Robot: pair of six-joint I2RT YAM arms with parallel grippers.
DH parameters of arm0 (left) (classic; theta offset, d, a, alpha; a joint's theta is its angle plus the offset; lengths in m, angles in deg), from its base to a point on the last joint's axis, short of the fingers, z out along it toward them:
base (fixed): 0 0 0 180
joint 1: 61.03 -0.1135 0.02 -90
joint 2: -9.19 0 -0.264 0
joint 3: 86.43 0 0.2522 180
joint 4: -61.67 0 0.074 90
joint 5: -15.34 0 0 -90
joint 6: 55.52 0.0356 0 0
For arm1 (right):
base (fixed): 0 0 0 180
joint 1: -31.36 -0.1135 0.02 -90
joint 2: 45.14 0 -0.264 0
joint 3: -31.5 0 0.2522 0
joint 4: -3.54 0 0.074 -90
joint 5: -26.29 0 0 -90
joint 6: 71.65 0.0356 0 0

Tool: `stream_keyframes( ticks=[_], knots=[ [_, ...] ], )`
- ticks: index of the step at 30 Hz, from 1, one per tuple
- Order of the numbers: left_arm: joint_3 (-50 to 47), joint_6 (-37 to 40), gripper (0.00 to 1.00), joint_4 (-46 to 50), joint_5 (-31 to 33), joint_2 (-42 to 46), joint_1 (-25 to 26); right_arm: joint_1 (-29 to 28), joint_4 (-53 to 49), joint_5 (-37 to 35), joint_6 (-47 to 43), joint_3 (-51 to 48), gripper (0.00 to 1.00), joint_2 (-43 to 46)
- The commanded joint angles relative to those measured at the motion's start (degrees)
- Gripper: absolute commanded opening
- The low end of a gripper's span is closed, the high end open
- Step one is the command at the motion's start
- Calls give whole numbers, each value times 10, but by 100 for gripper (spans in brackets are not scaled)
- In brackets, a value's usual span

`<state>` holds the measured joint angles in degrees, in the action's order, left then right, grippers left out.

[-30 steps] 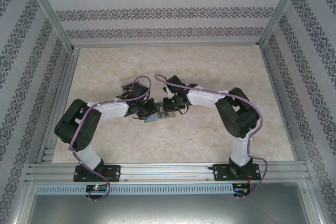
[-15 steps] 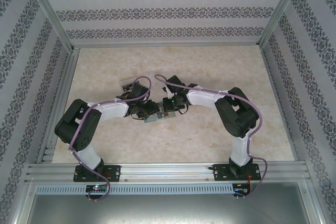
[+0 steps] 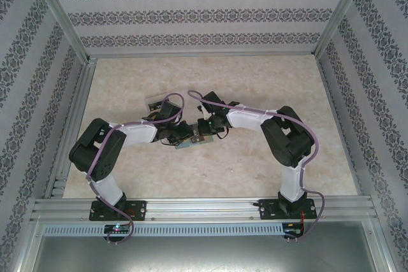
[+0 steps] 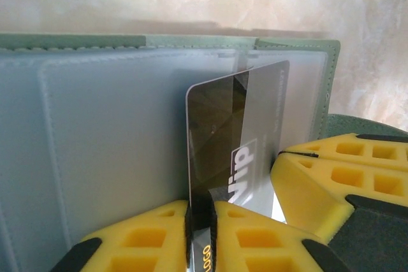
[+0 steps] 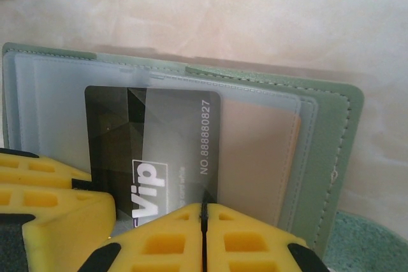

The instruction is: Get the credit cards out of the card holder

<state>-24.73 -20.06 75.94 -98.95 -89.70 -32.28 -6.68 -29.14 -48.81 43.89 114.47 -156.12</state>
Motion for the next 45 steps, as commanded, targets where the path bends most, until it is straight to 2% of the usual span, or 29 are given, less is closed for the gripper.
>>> stream_keyframes(
  ticks=[1,4,7,10,16,25,33,35,40,45],
  knots=[
    [-7,-3,15,-11,-1,-3,-4,-4,-8,8,7,-11,10,-12],
    [-7,-1,14,-7,3,6,-5,-4,-7,9,7,-11,10,-13],
    [-7,1,5,-8,4,11,-5,-4,-7,9,7,-10,10,-13],
    [-6,3,0,-2,7,18,-5,-3,-5,9,11,-13,12,-12],
    [-21,10,0,9,11,39,-16,7,2,8,16,-23,18,-4],
    [-61,30,0,47,15,105,-47,13,6,7,19,-29,21,4],
    [-56,75,0,163,56,208,-59,17,6,3,9,-18,26,30],
    [-41,99,0,203,73,231,-59,21,9,0,10,-15,29,43],
    [27,182,0,312,133,270,-59,29,16,-9,12,-13,46,81],
    [113,304,0,399,226,279,-59,46,24,-16,15,-19,68,120]
  ],
)
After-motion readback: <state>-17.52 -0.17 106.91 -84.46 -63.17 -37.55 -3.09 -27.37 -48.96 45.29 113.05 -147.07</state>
